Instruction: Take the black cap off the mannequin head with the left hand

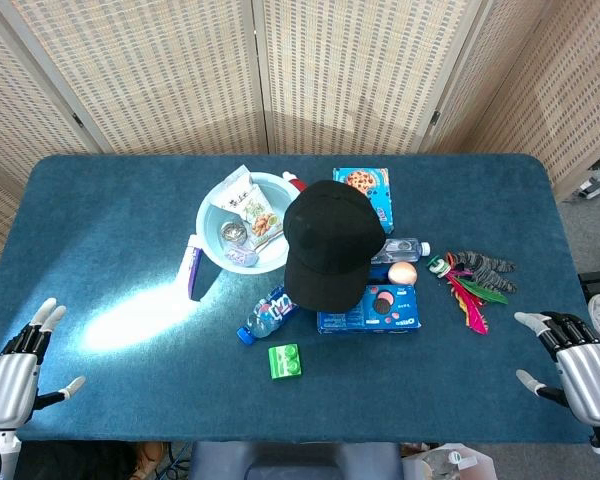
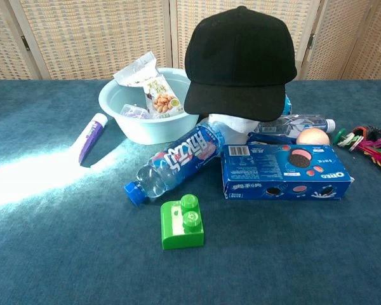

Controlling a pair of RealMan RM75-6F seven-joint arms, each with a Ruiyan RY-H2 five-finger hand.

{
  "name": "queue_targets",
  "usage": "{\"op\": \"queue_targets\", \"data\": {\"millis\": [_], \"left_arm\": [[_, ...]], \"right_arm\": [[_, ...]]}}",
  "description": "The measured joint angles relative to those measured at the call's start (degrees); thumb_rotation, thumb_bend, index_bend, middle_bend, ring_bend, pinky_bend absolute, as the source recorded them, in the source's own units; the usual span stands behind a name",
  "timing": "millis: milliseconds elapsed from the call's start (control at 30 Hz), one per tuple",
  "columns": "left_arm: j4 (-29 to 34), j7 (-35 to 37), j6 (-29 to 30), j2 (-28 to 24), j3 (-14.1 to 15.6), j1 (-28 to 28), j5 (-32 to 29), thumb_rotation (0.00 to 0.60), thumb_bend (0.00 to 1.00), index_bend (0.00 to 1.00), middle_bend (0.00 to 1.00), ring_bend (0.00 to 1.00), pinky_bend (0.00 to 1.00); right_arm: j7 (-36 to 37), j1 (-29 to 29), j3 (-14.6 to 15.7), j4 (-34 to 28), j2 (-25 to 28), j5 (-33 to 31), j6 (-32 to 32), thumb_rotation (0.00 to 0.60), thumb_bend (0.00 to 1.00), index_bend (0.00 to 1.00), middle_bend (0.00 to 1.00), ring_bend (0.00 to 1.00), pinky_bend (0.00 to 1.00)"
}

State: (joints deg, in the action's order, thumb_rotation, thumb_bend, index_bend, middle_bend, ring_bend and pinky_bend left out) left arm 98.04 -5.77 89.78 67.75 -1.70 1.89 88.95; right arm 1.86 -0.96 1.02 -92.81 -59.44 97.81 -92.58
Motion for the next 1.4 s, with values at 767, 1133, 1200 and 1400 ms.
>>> {"op": "queue_targets", "data": {"millis": [767, 1133, 1200, 1400], "left_arm": [[-0.6, 4.3, -3.6, -1.4, 0.7, 5.3, 8.3, 0.600, 0.02, 0.10, 0.19, 0.36, 0.46], [-3.2, 8.1, -12.8, 0.7, -0.5, 15.9, 13.4, 0.600, 0.02, 0.16, 0.72, 0.79, 0.94], [-4.2, 8.7, -14.4, 2.0, -1.0, 17.9, 13.8, 0.600, 0.02, 0.17, 0.78, 0.84, 0.99], [-7.9, 10.7, -17.6, 7.9, -2.3, 23.6, 15.2, 0.600, 0.02, 0.20, 0.92, 0.98, 1.00]], "right_arm": [[-0.5, 2.1, -0.7, -0.8, 1.4, 0.4, -4.1, 0.600, 0.11, 0.25, 0.29, 0.22, 0.26], [-0.7, 2.7, -0.4, -0.8, 1.3, 0.5, -4.3, 0.600, 0.11, 0.25, 0.29, 0.22, 0.26], [-0.8, 2.8, -0.4, -0.8, 1.3, 0.5, -4.2, 0.600, 0.11, 0.25, 0.29, 0.22, 0.26], [-0.9, 3.0, -0.4, -0.7, 1.1, 0.2, -4.0, 0.600, 0.11, 0.25, 0.29, 0.22, 0.26]]}}
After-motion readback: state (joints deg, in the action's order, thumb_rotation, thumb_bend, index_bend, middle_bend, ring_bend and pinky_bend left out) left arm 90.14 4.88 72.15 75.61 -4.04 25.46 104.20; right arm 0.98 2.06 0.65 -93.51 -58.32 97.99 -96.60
